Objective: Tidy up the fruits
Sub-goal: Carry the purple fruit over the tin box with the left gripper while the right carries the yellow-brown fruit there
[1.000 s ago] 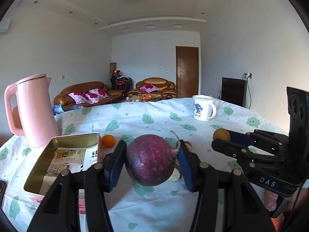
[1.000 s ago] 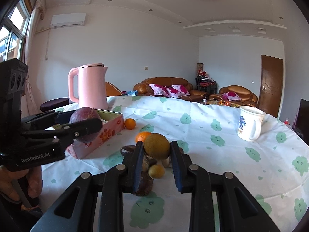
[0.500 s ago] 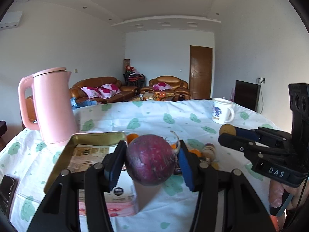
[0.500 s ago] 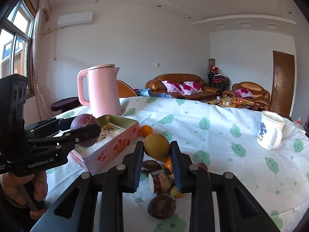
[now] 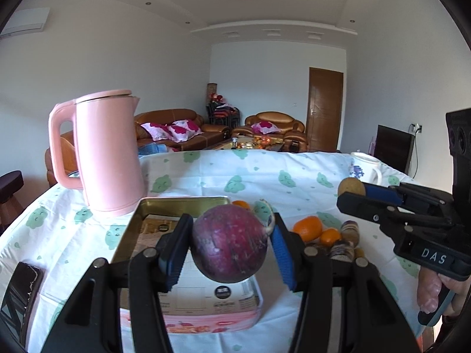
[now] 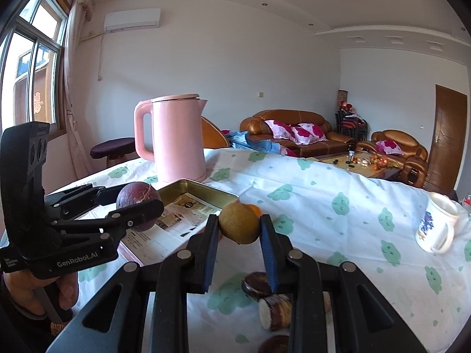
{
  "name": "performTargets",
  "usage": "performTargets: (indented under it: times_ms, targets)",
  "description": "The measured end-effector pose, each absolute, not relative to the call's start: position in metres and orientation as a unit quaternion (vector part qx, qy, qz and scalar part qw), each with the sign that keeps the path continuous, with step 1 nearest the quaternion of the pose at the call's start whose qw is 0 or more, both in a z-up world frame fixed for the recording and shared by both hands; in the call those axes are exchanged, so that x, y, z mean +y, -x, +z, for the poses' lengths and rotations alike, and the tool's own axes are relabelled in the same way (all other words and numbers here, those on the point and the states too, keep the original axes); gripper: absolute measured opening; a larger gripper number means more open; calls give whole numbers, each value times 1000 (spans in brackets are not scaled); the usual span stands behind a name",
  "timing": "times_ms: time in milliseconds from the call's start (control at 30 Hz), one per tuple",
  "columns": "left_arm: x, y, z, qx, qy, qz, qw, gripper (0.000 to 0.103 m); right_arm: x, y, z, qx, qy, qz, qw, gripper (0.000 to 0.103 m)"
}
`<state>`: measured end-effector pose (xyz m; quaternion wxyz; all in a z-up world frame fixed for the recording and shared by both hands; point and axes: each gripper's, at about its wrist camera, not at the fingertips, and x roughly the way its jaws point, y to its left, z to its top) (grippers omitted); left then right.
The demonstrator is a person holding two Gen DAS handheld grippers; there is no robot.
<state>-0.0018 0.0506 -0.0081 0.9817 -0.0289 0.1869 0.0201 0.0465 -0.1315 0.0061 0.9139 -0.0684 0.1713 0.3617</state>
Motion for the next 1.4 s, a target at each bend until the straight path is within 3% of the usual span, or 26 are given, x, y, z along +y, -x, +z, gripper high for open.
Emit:
performTargets:
  times_ms: [700, 1400]
  targets:
    - [88, -19, -16, 229, 42, 39, 972, 55, -67, -67, 17, 176, 103, 395, 896, 30]
    - [115, -41, -28, 278, 46, 57, 958, 54, -16, -85, -8, 216, 118, 411, 878, 30]
